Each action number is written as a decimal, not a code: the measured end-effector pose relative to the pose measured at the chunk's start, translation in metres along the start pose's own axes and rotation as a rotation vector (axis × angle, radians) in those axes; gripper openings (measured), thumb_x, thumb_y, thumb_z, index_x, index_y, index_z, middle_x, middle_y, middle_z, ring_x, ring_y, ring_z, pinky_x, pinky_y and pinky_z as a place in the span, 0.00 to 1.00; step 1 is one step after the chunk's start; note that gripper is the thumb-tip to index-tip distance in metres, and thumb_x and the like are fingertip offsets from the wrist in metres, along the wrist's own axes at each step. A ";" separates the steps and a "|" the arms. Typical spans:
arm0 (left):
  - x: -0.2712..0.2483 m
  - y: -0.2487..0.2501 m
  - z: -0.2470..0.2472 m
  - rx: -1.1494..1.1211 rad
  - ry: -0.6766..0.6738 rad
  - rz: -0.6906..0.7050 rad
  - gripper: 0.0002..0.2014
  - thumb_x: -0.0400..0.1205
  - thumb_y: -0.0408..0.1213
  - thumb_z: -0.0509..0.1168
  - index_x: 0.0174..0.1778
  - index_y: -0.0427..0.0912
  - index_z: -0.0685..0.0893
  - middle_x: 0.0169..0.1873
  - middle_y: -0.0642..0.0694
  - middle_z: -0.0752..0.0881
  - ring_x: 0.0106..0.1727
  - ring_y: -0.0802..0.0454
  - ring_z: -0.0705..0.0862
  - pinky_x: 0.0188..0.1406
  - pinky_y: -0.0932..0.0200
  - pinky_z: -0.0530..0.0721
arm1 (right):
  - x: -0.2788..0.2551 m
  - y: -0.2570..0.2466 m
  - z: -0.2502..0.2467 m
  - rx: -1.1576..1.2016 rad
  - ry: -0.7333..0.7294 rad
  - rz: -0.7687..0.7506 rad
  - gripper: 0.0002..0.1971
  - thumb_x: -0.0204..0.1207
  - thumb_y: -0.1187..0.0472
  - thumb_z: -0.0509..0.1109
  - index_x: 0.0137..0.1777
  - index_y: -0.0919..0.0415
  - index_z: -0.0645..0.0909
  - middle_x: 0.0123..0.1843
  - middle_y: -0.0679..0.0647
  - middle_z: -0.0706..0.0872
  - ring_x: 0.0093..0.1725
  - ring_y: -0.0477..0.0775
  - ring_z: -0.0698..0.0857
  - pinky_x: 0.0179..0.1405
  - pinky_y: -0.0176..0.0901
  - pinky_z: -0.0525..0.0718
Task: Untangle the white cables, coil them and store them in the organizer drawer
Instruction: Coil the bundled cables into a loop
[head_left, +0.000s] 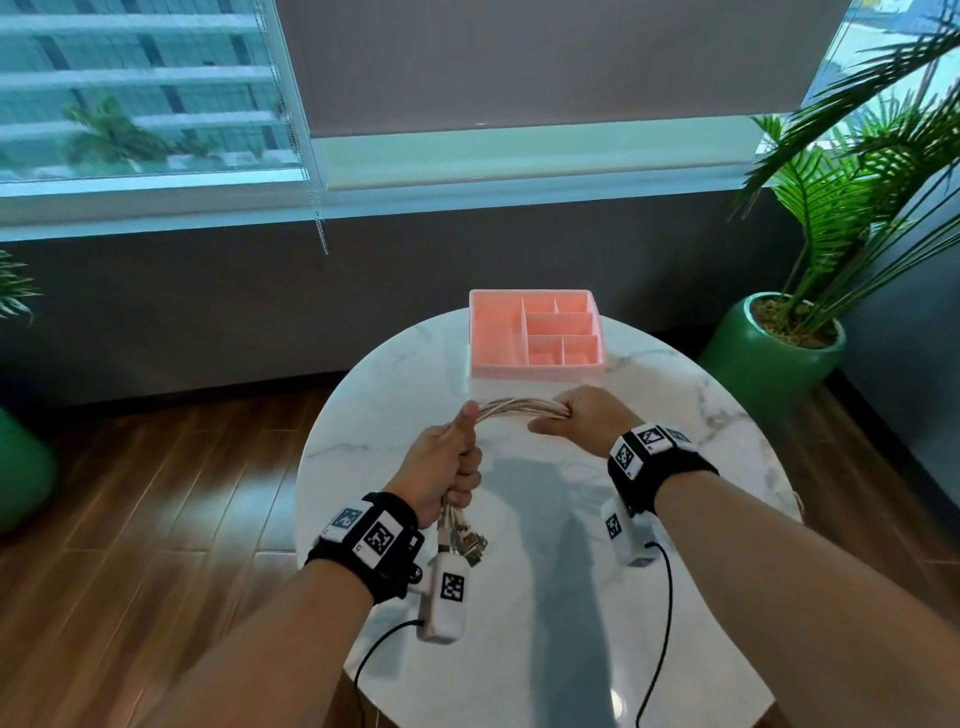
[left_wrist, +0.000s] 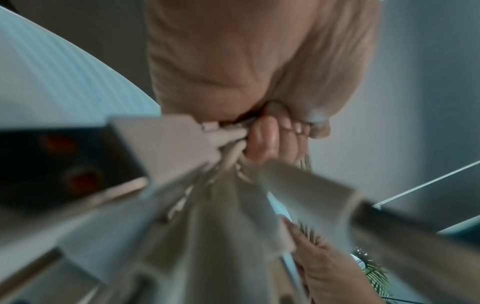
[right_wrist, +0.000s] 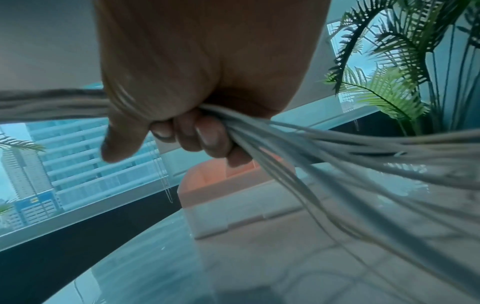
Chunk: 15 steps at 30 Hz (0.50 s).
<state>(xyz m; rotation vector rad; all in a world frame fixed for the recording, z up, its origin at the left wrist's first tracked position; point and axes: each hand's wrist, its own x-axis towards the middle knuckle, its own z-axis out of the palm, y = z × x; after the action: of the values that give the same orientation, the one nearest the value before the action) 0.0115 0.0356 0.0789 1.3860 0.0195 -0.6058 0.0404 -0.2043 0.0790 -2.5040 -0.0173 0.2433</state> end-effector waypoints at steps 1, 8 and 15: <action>0.001 -0.001 -0.001 -0.001 0.007 0.005 0.28 0.83 0.66 0.60 0.37 0.50 0.54 0.28 0.50 0.55 0.24 0.54 0.53 0.21 0.64 0.52 | -0.001 0.005 0.002 -0.037 0.014 0.005 0.22 0.74 0.40 0.75 0.28 0.54 0.78 0.25 0.48 0.78 0.26 0.48 0.76 0.29 0.41 0.71; 0.011 -0.001 -0.007 -0.105 0.166 0.102 0.25 0.85 0.63 0.61 0.31 0.51 0.63 0.26 0.50 0.57 0.23 0.54 0.55 0.18 0.64 0.57 | -0.019 0.056 0.019 -0.107 -0.007 0.106 0.22 0.80 0.43 0.69 0.30 0.53 0.70 0.27 0.49 0.75 0.28 0.52 0.75 0.33 0.47 0.72; 0.023 -0.016 -0.007 0.061 0.257 0.146 0.28 0.85 0.63 0.61 0.27 0.47 0.67 0.21 0.51 0.66 0.21 0.53 0.62 0.23 0.60 0.62 | -0.043 0.102 0.004 -0.293 0.180 0.305 0.20 0.82 0.48 0.64 0.29 0.56 0.72 0.28 0.53 0.79 0.35 0.64 0.82 0.31 0.47 0.73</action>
<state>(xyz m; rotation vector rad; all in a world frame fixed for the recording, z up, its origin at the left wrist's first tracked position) 0.0271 0.0325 0.0544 1.5024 0.1058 -0.3068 -0.0068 -0.2875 0.0235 -2.8054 0.4341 0.1457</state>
